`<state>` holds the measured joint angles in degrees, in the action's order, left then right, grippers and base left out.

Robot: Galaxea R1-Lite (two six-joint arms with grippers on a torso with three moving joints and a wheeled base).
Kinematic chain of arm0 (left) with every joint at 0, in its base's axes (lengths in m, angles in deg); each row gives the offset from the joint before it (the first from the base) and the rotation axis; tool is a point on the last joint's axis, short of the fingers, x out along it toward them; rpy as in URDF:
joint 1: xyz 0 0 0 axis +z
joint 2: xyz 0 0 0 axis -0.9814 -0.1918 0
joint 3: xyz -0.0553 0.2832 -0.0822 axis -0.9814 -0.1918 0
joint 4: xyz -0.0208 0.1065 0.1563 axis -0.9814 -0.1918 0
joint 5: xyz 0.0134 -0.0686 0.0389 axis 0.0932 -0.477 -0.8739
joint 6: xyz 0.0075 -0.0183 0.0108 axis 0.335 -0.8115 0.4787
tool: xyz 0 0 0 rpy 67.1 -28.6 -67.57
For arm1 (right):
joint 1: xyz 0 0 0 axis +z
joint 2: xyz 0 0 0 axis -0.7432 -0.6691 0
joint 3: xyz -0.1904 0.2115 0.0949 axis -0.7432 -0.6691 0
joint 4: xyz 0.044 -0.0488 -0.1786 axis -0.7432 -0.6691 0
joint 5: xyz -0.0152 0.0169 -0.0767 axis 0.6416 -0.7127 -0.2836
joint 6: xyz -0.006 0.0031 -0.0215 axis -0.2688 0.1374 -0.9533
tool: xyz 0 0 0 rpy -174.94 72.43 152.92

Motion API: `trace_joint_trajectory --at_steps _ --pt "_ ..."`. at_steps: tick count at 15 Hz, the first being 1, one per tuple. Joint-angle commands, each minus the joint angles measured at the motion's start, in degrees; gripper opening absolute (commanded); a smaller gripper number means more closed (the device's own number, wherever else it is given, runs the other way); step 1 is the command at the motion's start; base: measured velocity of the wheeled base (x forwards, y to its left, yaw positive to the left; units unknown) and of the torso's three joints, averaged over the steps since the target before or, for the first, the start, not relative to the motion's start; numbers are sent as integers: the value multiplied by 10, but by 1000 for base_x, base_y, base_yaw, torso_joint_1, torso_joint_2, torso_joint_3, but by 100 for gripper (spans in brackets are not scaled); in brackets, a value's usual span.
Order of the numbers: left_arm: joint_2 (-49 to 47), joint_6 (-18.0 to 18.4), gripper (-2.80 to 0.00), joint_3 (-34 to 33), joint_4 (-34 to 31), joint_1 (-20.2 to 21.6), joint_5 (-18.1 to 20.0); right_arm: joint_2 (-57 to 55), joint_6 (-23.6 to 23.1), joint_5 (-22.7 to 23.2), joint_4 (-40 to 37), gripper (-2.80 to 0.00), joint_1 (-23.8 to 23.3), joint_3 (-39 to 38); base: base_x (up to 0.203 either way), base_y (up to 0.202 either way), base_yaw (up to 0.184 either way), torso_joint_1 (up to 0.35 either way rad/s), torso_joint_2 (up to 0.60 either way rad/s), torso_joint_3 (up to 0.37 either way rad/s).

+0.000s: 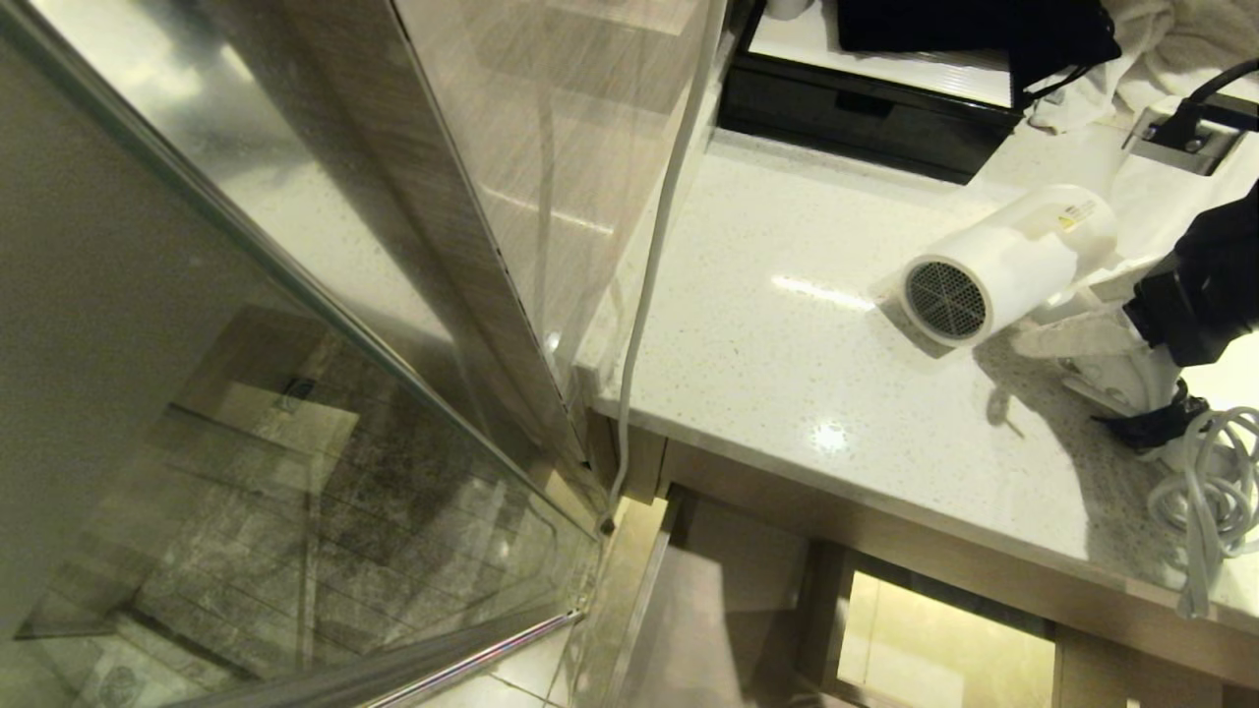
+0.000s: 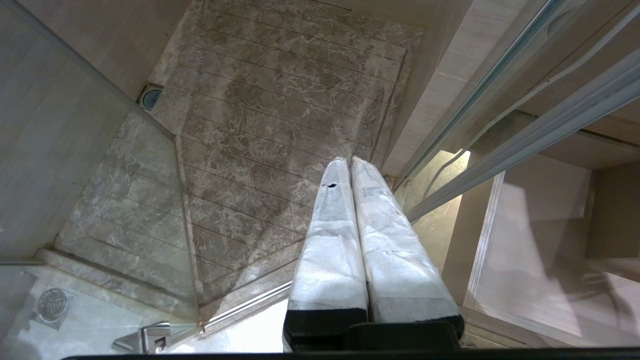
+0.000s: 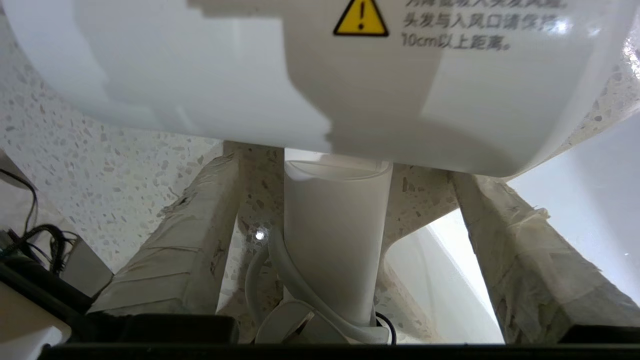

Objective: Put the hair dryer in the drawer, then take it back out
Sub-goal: Put it into the drawer

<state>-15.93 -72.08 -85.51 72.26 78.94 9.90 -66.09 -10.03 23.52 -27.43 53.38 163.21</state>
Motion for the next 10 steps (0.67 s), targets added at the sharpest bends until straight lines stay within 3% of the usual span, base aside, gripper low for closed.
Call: trace_joint_trajectory --at_steps 1,10 --pt "0 0 -280 0 0 0 0 -2 -14 1 -4 0 4 -1 0 0 0 0 0 0" --pt "0 0 -280 0 0 0 0 -27 -21 1 29 0 12 0 0 0 0 0 0 0"
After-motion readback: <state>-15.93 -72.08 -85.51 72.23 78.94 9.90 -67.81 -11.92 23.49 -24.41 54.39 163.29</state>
